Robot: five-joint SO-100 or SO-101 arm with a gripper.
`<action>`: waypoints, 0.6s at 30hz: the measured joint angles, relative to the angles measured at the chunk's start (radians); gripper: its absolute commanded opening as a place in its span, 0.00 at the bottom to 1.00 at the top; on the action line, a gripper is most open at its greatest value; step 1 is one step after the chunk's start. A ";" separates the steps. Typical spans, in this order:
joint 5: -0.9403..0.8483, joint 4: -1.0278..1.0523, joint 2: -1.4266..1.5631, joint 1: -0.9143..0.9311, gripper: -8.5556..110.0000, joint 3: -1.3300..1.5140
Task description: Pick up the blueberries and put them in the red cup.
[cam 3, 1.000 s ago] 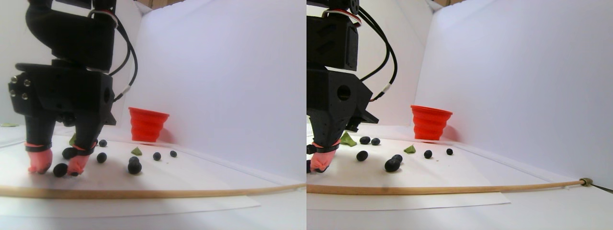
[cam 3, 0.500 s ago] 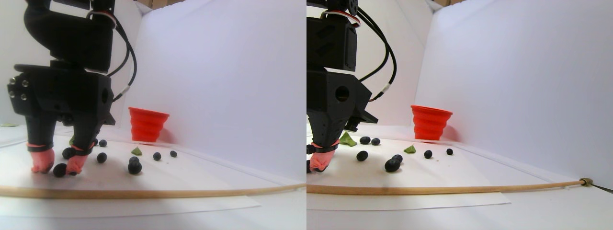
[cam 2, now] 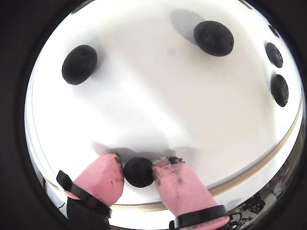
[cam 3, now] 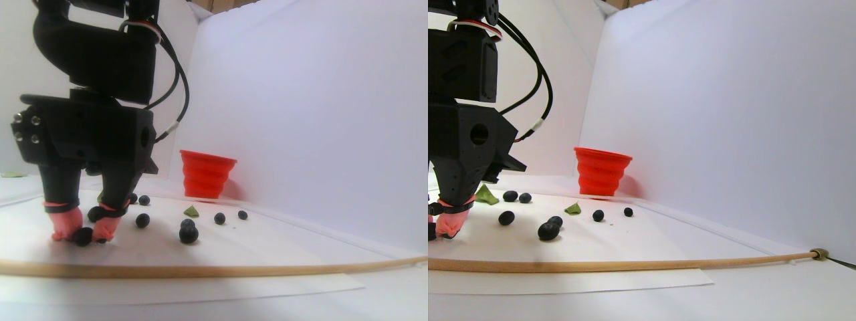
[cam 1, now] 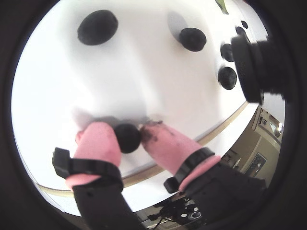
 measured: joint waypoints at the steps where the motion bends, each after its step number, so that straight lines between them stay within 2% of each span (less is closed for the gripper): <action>1: 0.000 -0.002 0.000 0.000 0.16 0.000; 18: -0.020 0.000 0.012 0.018 0.16 0.000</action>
